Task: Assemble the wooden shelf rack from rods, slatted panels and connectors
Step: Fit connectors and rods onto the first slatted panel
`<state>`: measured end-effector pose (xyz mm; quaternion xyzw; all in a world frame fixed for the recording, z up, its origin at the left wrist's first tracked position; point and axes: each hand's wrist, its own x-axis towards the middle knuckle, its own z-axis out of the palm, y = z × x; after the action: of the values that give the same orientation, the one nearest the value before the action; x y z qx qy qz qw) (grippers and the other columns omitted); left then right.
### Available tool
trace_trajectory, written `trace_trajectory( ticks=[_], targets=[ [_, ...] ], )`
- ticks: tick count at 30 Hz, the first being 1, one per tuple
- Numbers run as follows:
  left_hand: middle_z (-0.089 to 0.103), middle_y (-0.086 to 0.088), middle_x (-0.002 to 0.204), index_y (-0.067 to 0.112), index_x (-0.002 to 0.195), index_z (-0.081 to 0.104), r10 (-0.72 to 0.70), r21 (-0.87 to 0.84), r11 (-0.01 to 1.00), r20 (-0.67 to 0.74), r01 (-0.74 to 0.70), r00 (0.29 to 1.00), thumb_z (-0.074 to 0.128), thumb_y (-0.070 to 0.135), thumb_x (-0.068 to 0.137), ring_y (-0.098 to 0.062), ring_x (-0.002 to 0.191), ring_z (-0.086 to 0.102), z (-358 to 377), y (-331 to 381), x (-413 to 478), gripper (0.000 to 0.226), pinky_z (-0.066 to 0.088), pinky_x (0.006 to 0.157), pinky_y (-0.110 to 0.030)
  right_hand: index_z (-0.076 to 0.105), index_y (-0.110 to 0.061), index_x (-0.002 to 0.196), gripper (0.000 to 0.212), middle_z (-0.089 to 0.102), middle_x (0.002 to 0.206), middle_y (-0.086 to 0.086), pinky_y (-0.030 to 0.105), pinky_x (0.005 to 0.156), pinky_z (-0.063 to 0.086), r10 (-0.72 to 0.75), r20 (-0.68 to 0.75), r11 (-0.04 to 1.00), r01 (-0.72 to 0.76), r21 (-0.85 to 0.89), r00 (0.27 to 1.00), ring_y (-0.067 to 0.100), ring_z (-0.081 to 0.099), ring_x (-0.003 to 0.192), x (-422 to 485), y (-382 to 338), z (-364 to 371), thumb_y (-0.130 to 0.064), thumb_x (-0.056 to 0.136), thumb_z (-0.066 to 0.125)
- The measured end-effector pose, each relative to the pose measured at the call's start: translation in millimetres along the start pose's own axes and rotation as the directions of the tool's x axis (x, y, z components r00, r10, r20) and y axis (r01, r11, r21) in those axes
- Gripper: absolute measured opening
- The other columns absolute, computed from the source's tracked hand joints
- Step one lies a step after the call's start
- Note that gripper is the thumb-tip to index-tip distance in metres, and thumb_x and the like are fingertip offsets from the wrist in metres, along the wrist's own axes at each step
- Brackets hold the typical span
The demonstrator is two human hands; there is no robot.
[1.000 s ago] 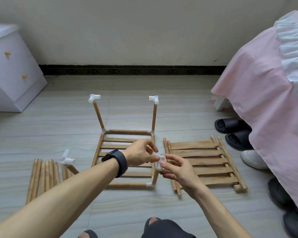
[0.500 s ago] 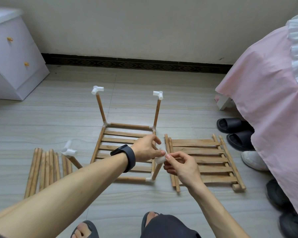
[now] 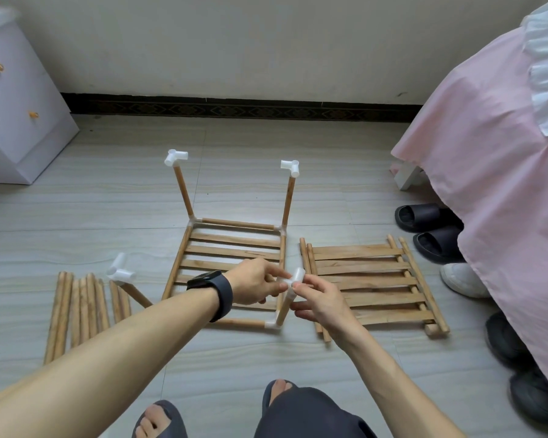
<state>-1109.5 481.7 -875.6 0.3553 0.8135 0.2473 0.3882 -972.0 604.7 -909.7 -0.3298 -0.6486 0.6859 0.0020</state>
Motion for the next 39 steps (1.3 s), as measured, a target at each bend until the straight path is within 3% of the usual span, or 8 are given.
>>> trace_trajectory(
  ticks=[8, 12, 17, 21, 26, 29, 34, 39],
  targets=[
    [0.073, 0.0, 0.113, 0.027, 0.135, 0.063, 0.078, 0.287, 0.957, -0.074, -0.054, 0.994, 0.057, 0.043, 0.101, -0.011, 0.078, 0.058, 2.3, -0.2, -3.9, 0.039, 0.048, 0.08, -0.023, 0.079, -0.017, 0.081, 0.029, 0.07, 0.08, 0.002, 0.029, 0.077, 0.052, -0.073, 0.038, 0.994, 0.076, -0.084, 0.997, 0.014, 0.064, 0.082, 7.1, 10.7, -4.9, -0.026, 0.102, 0.062],
    [0.072, 0.002, 0.114, 0.026, 0.13, 0.067, 0.052, 0.362, 0.932, -0.098, -0.013, 0.994, 0.06, 0.052, 0.096, -0.016, 0.101, 0.065, 2.3, 0.4, -9.4, 0.043, 0.053, 0.09, -0.034, 0.07, -0.011, 0.084, 0.036, 0.072, 0.086, 0.009, 0.044, 0.081, 0.051, -0.127, 0.048, 0.943, 0.135, -0.305, 0.991, 0.029, 0.066, 0.085, 11.9, 12.9, -6.2, -0.034, 0.105, 0.052],
    [0.066, 0.006, 0.125, 0.034, 0.144, 0.049, -0.019, 0.418, 0.908, -0.023, 0.027, 1.0, 0.061, 0.055, 0.094, -0.014, 0.11, 0.062, -13.9, -0.6, -23.6, 0.056, 0.052, 0.09, -0.031, 0.06, -0.022, 0.079, 0.04, 0.069, 0.08, 0.0, 0.041, 0.077, 0.05, -0.257, -0.101, 0.87, 0.184, -0.457, 0.961, 0.019, 0.065, 0.083, -0.2, 29.2, 9.9, -0.042, 0.107, 0.038],
    [0.062, 0.001, 0.131, 0.031, 0.138, 0.055, -0.077, 0.437, 0.876, -0.295, 0.206, 0.952, 0.058, 0.052, 0.097, -0.019, 0.119, 0.058, -84.2, -35.3, -55.7, 0.046, 0.05, 0.099, -0.041, 0.058, -0.02, 0.079, 0.04, 0.066, 0.079, 0.0, 0.041, 0.075, 0.051, -0.255, -0.212, 0.93, 0.179, -0.321, 0.943, 0.015, 0.066, 0.08, -2.0, 28.7, 25.3, -0.035, 0.109, 0.036],
    [0.057, -0.01, 0.141, 0.014, 0.14, 0.054, -0.355, 0.139, 0.865, -0.51, 0.482, 0.784, 0.047, 0.04, 0.104, -0.026, 0.133, 0.05, -118.2, -131.4, -121.3, 0.045, 0.04, 0.106, -0.038, 0.056, -0.014, 0.084, 0.04, 0.065, 0.087, -0.001, 0.056, 0.092, 0.053, -0.195, -0.199, 0.958, 0.143, -0.249, 0.96, 0.026, 0.069, 0.096, 15.8, 17.4, 26.1, -0.034, 0.109, 0.033],
    [0.06, -0.009, 0.137, 0.015, 0.13, 0.06, -0.45, -0.193, 0.892, -0.473, 0.41, 0.757, 0.042, 0.034, 0.108, -0.027, 0.132, 0.052, -94.5, -169.4, -141.3, 0.034, 0.039, 0.108, -0.037, 0.055, -0.014, 0.09, 0.039, 0.053, 0.115, -0.004, 0.057, 0.109, 0.043, -0.197, -0.211, 0.958, 0.142, -0.247, 0.957, 0.035, 0.055, 0.13, 33.7, 10.0, 21.7, -0.035, 0.108, 0.029],
    [0.067, 0.001, 0.117, 0.023, 0.112, 0.072, -0.524, -0.623, 0.756, -0.392, 0.201, 0.756, 0.032, 0.061, 0.103, -0.018, 0.111, 0.06, -36.4, -157.4, -131.8, 0.056, 0.044, 0.09, -0.038, 0.057, -0.019, 0.095, 0.041, 0.06, 0.09, 0.005, 0.062, 0.096, 0.052, -0.16, -0.266, 0.981, 0.123, -0.149, 0.951, 0.023, 0.068, 0.085, 56.6, 8.2, 12.9, -0.045, 0.108, 0.029],
    [0.075, 0.003, 0.082, 0.016, 0.086, 0.074, -0.537, -0.702, 0.712, -0.516, 0.031, 0.668, 0.02, 0.068, 0.095, -0.015, 0.091, 0.063, -3.9, -148.3, -107.1, 0.075, 0.042, 0.076, -0.028, 0.057, -0.025, 0.093, 0.038, 0.059, 0.087, 0.007, 0.061, 0.091, 0.055, -0.208, -0.273, 0.971, 0.165, -0.172, 0.939, 0.02, 0.066, 0.08, 62.2, 18.2, 12.7, -0.044, 0.109, 0.028]
  ],
)
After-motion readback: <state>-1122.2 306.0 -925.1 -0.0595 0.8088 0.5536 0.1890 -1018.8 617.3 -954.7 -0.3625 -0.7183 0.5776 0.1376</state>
